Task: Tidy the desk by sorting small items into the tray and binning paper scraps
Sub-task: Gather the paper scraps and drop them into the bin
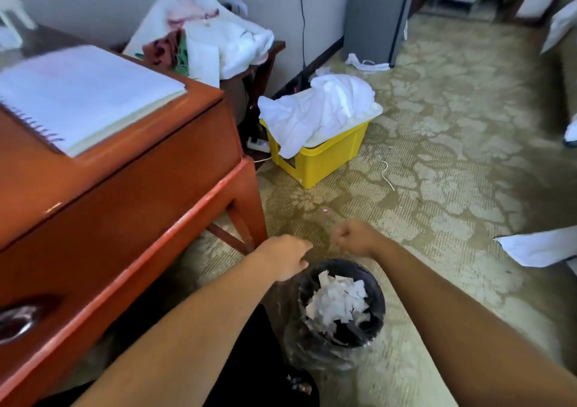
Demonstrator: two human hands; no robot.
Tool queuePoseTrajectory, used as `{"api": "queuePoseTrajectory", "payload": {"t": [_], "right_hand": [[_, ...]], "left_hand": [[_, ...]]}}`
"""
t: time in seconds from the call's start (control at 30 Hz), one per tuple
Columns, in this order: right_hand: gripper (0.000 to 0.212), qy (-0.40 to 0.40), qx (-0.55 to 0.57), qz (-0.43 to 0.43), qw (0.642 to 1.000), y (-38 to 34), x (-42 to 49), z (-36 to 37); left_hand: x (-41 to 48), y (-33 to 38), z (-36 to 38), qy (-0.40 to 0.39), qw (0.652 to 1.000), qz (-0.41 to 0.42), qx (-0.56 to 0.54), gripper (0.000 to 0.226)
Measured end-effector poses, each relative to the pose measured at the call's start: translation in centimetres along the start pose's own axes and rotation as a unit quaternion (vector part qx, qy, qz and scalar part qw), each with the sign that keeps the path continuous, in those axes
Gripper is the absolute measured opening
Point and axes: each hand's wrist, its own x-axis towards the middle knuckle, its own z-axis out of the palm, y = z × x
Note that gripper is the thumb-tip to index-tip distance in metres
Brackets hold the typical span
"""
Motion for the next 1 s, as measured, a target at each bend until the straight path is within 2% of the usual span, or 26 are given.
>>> {"api": "queuePoseTrajectory", "payload": {"t": [0.1,0.33,0.5,0.57,0.77,1.0], "right_hand": [[0.020,-0.004,-0.044,-0.050,0.998,-5.4,-1.9,-2.0],[0.030,0.054,-0.159,-0.160,0.973,-18.3,-7.6,-5.5],[0.016,0.066,-0.170,-0.259,0.948,-28.4,-12.9,-5.9],[0.009,0.076,-0.188,-0.304,0.931,-32.2,-14.9,-5.0],[0.011,0.063,-0.251,-0.380,0.888,-41.7,-19.9,0.2],[0.017,0.027,-0.305,-0.463,0.832,-50.8,-23.6,8.9]], "left_hand": [[-4.9,-1.6,-2.9,0.062,0.995,-0.009,0.073,0.050],[-17.0,-3.3,-8.3,0.169,0.969,-0.021,0.182,0.042],[-26.0,-4.0,-10.2,0.248,0.946,-0.049,0.205,0.043],[-29.5,-4.4,-10.2,0.257,0.938,-0.072,0.220,0.048],[-39.8,-7.0,-8.6,0.257,0.920,-0.167,0.243,0.047],[-51.9,-12.0,-4.2,0.260,0.901,-0.305,0.168,0.052]]}}
